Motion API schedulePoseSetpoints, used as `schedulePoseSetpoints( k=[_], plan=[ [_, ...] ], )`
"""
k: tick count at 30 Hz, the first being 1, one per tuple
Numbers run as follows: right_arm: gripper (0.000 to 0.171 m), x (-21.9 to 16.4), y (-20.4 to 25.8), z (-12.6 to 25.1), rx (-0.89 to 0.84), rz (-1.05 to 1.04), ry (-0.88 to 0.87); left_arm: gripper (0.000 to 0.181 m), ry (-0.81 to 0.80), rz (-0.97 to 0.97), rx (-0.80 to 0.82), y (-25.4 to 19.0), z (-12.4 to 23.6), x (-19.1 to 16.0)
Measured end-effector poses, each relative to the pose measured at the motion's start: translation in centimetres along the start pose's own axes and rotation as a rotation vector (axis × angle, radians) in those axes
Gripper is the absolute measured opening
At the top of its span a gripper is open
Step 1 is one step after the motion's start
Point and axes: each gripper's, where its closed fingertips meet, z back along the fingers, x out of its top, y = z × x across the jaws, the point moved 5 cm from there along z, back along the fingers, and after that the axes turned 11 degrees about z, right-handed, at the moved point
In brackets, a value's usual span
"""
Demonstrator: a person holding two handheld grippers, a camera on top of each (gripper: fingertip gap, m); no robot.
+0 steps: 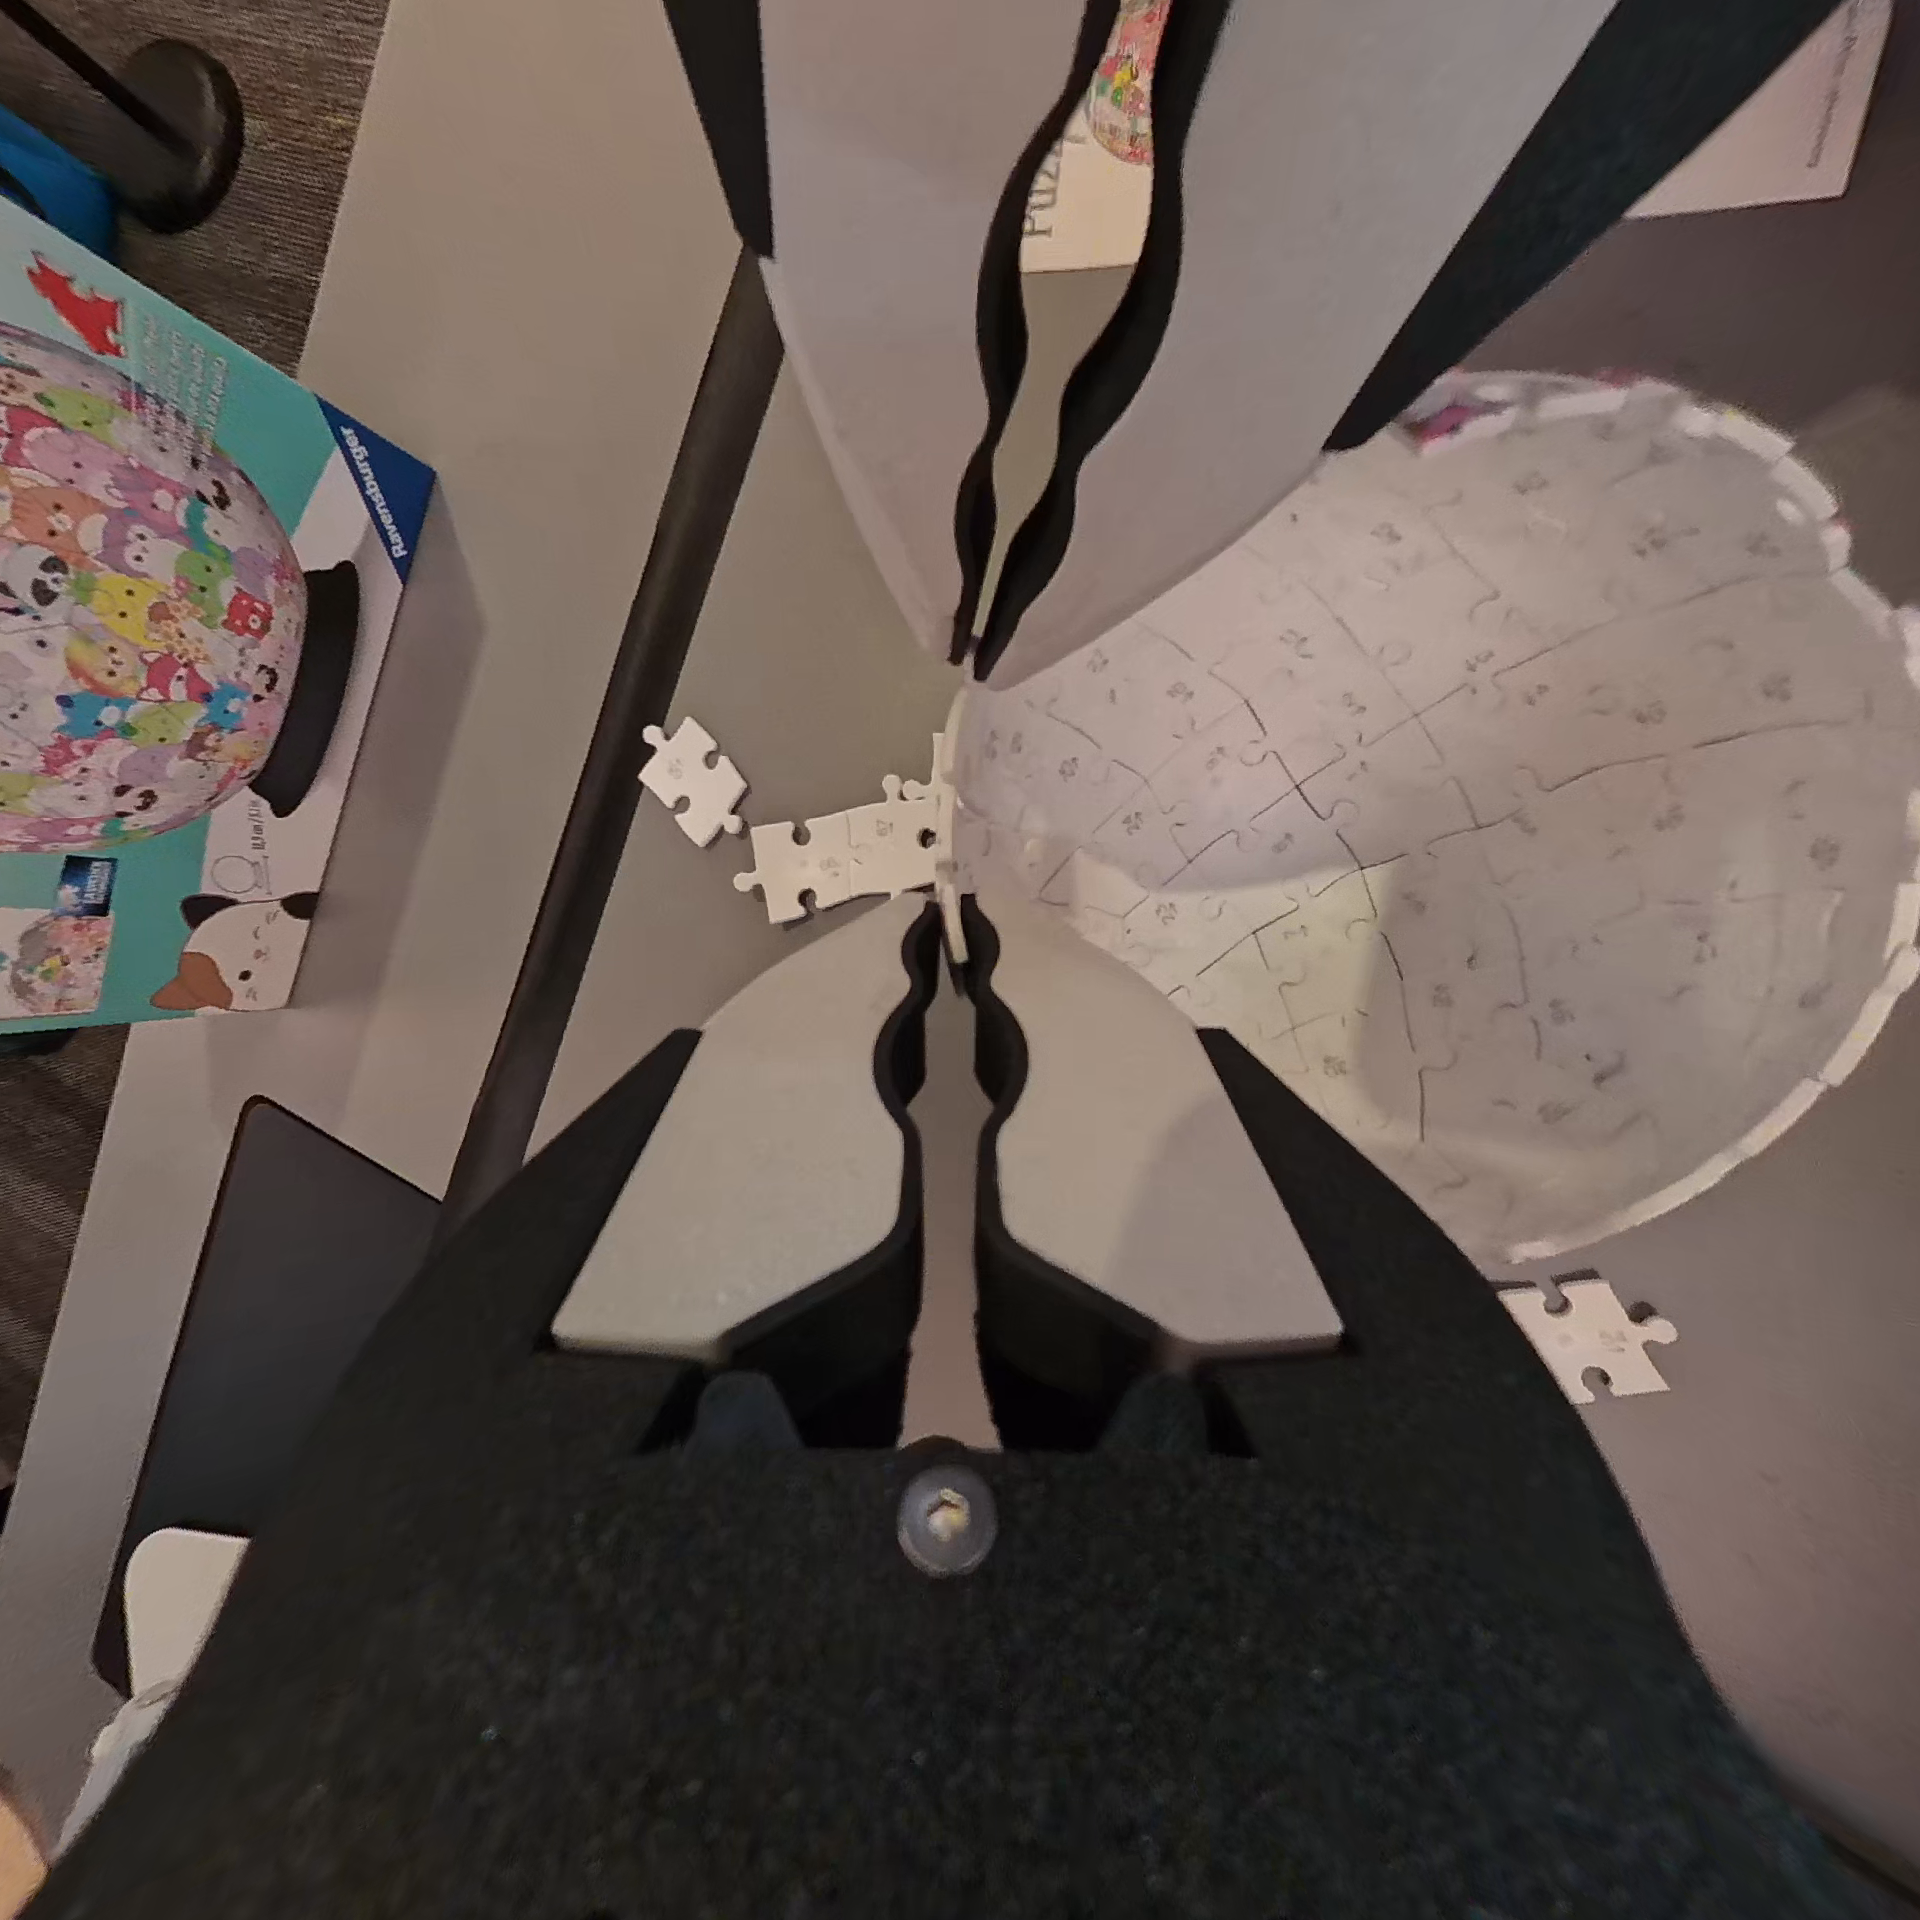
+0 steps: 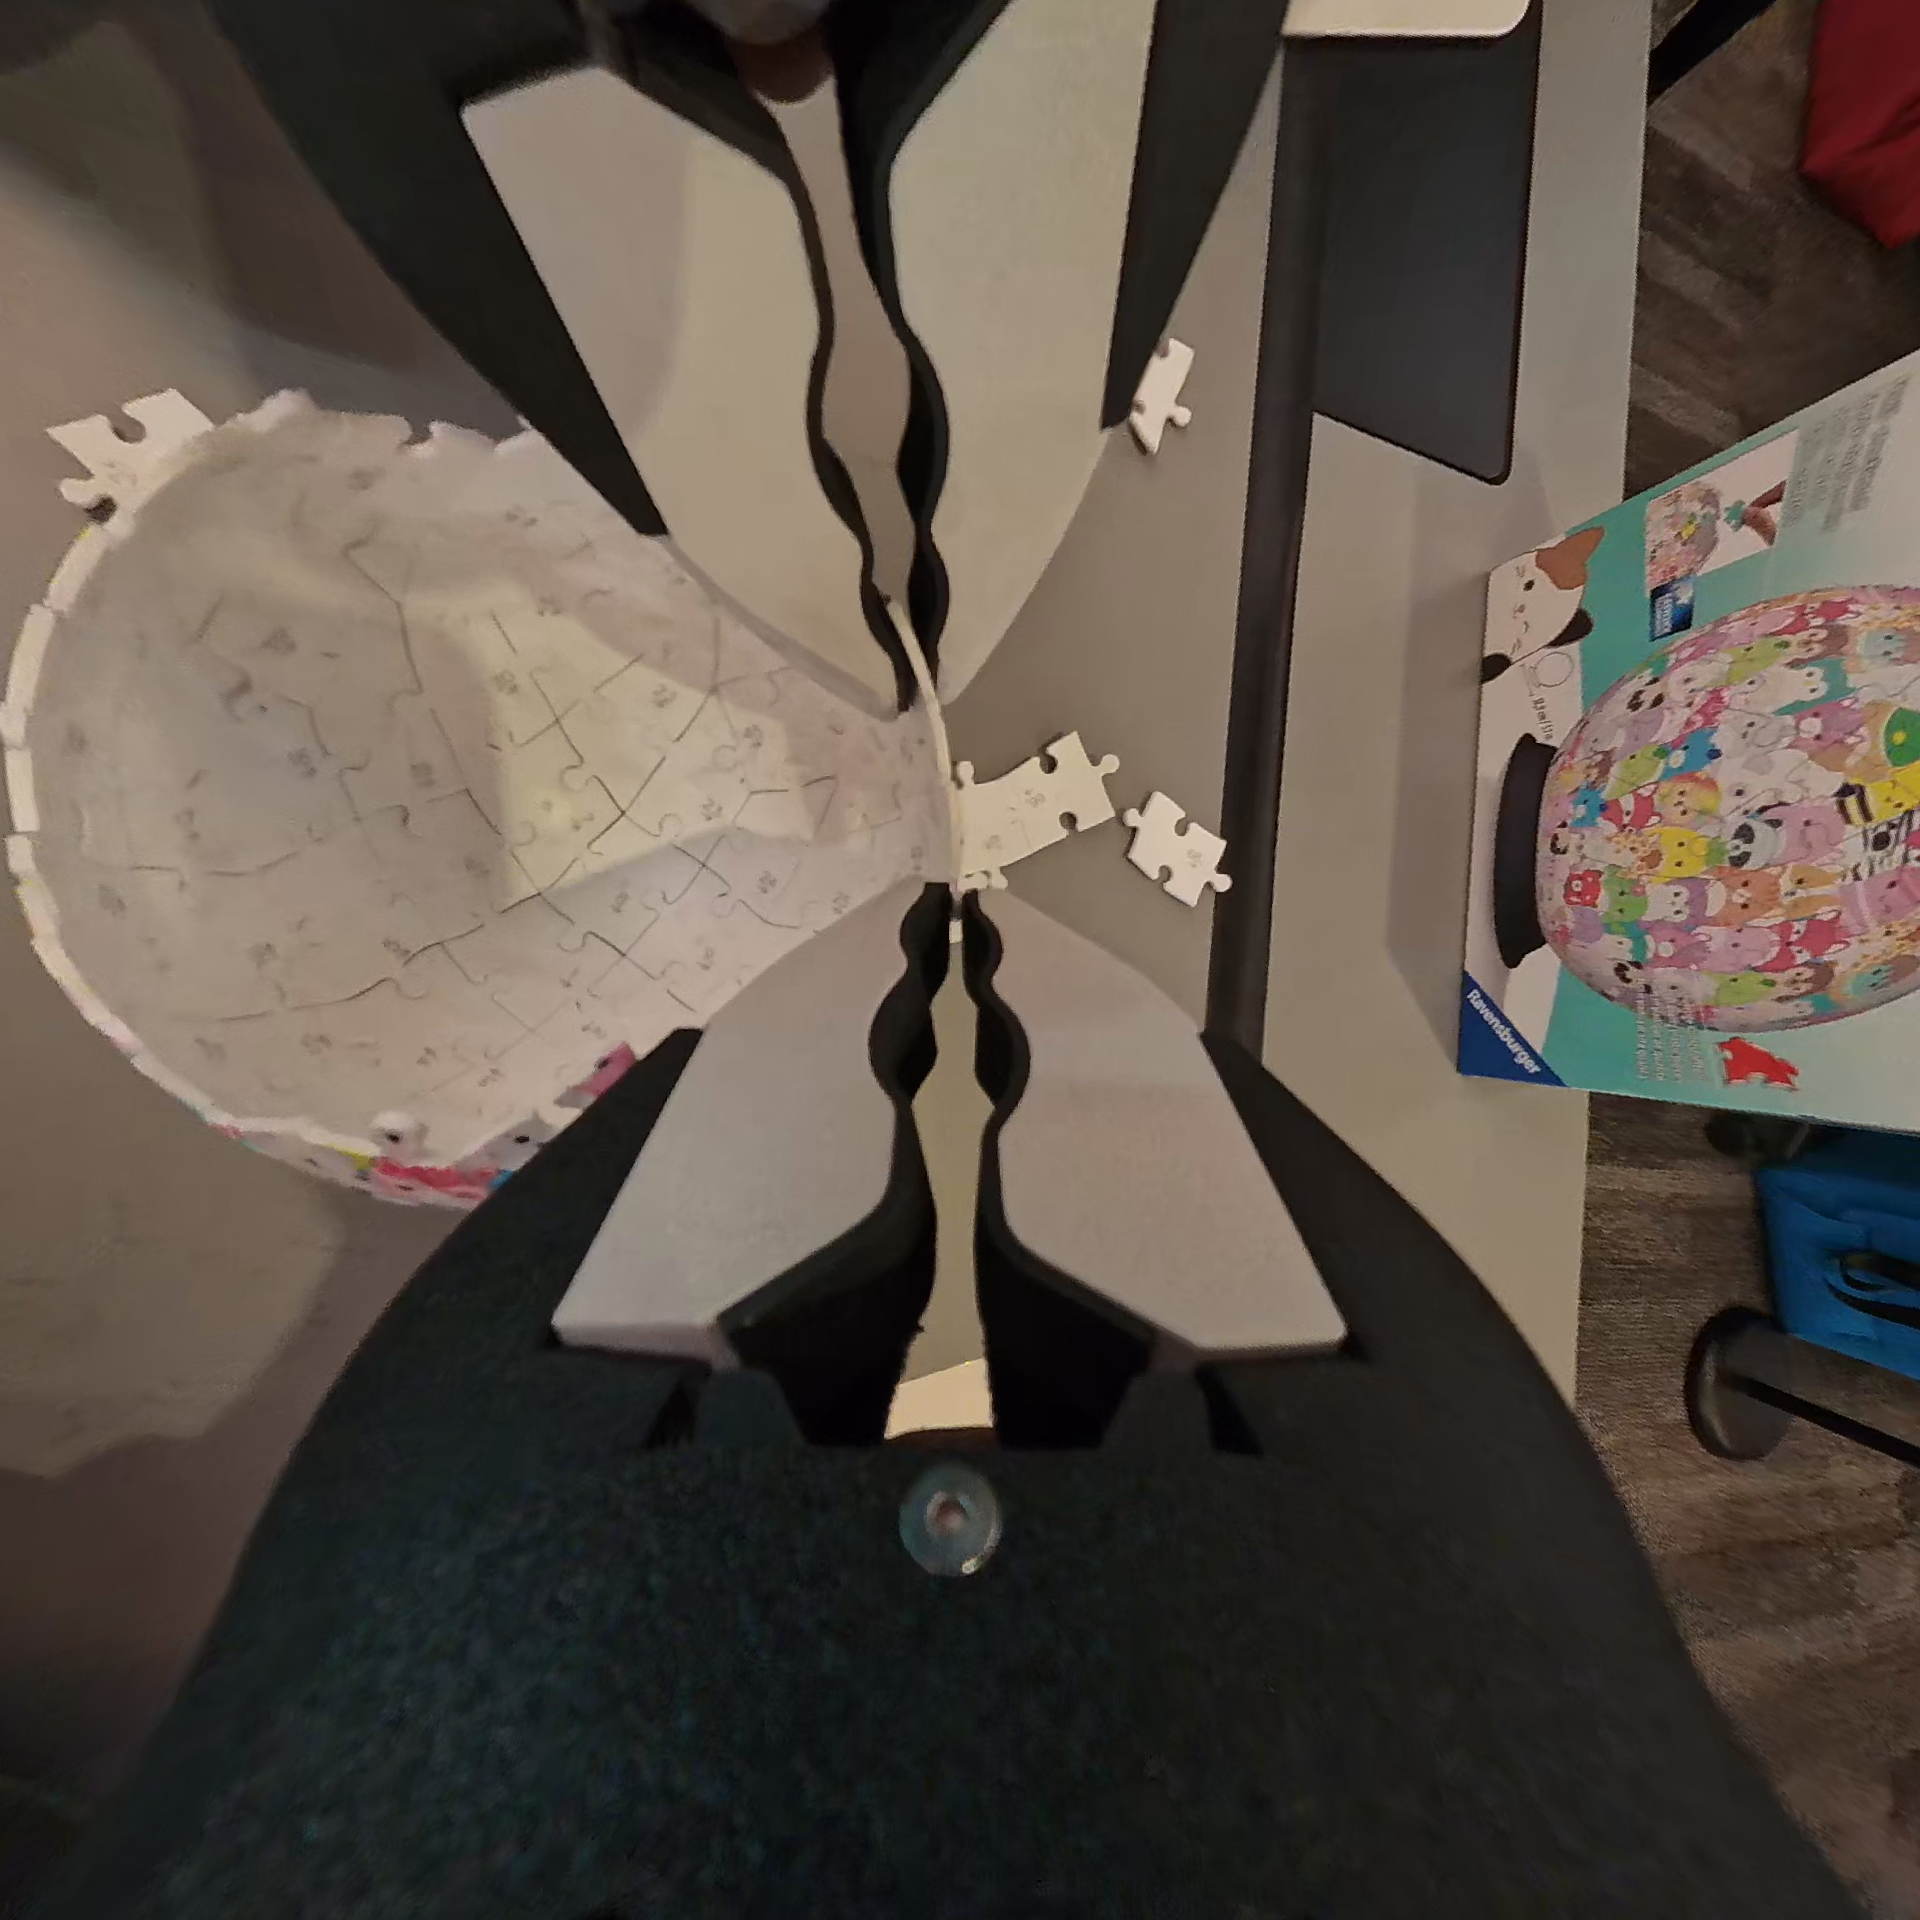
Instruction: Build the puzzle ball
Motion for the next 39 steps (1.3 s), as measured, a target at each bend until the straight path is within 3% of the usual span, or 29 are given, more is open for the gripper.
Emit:
schedulePoseSetpoints(
  k=[16, 25, 29, 39],
  plan=[
    [0.002, 0.1, 0.1, 0.1, -0.008, 0.01, 0.025, 0.026, 0.006, 0.067, -0.106, -0.1, -0.6, 0.6],
    [0.002, 0.3, 0.1, 0.2, -0.036, 0.018, 0.028, 0.025, 0.068, 0.07, -0.122, 0.1, -1.8, 1.1],
    [0.002, 0.3, 0.1, 0.2, -0.042, 0.023, 0.029, 0.009, 0.07, 0.064, -0.118, 0.0, -2.1, 1.2],
    [0.002, 0.3, 0.3, 0.3, -0.028, 0.028, -0.001, 0.006, 0.065, 0.035, -0.072, -0.1, -2.1, 1.2]
  ],
)
